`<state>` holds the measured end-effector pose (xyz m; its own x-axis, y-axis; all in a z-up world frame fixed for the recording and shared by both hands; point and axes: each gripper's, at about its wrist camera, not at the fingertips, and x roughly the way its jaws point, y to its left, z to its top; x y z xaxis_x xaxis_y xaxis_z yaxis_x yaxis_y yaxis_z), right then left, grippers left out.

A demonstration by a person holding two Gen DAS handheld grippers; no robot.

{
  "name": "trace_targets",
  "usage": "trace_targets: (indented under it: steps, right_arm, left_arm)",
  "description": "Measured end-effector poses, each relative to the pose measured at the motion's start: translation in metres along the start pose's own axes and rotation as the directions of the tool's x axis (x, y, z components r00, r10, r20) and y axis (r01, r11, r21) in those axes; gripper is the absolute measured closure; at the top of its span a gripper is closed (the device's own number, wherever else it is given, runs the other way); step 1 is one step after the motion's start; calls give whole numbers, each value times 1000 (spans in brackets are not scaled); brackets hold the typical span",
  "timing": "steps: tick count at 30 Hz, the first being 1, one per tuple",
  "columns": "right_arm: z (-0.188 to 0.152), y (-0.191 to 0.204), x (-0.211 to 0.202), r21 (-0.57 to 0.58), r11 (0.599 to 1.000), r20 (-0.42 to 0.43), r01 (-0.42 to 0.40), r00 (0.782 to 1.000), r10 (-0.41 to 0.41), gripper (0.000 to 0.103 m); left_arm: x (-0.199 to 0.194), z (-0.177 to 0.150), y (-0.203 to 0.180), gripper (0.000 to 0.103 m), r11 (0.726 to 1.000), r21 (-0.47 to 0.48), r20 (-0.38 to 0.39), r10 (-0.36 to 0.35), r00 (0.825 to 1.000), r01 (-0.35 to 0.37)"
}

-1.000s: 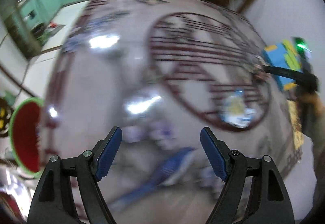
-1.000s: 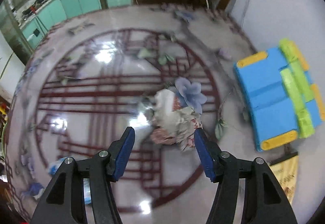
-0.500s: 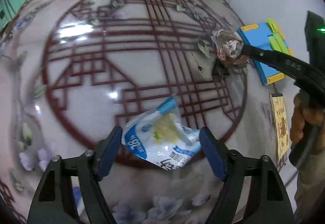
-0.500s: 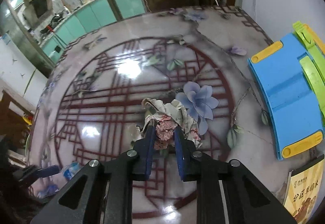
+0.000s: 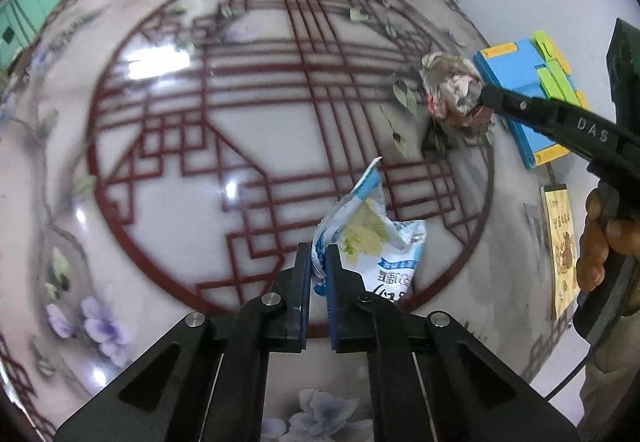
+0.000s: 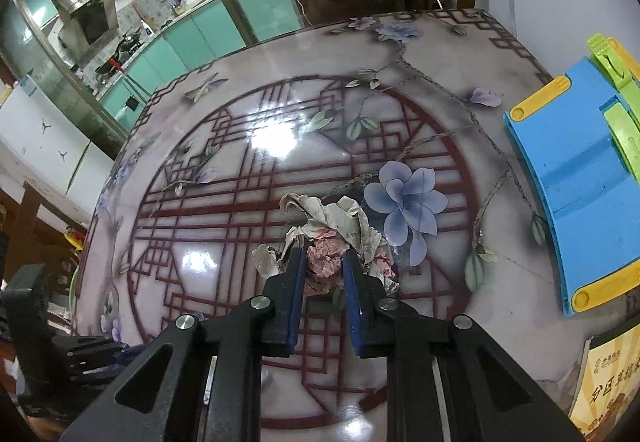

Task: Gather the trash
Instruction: 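Grasp crumpled floral paper with the right tool while the left grasps a blue-white snack bag, then carry the floral paper and snack bag toward the red bucket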

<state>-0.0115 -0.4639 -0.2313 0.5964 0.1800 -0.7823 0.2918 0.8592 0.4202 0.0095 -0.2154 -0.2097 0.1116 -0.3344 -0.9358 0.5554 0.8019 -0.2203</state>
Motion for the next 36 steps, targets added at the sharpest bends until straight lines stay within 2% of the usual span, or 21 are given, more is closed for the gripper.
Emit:
trace_targets:
  steps: [7,14,25,36]
  right_arm:
    - [-2,6,-13,21,1000,23,-15,1000,15,86]
    - [-4,31,-35,-26,999,64,-19,998,21,86]
    - [-17,76,-38,-107,993,46,-52,997,58,86]
    - [-30,126,-31,-185,977,8,-101,994,105,86]
  left_arm:
    - [-31,0,12,97,999,-14,77,45,996,-44]
    - [-58,-10,26,97,996,-47,133,87,987,-81]
    - [-82,-37,60,97,983,-142,167,142,976,-119]
    - [-99,-63,103,97,956,-252,175,196,965,-148]
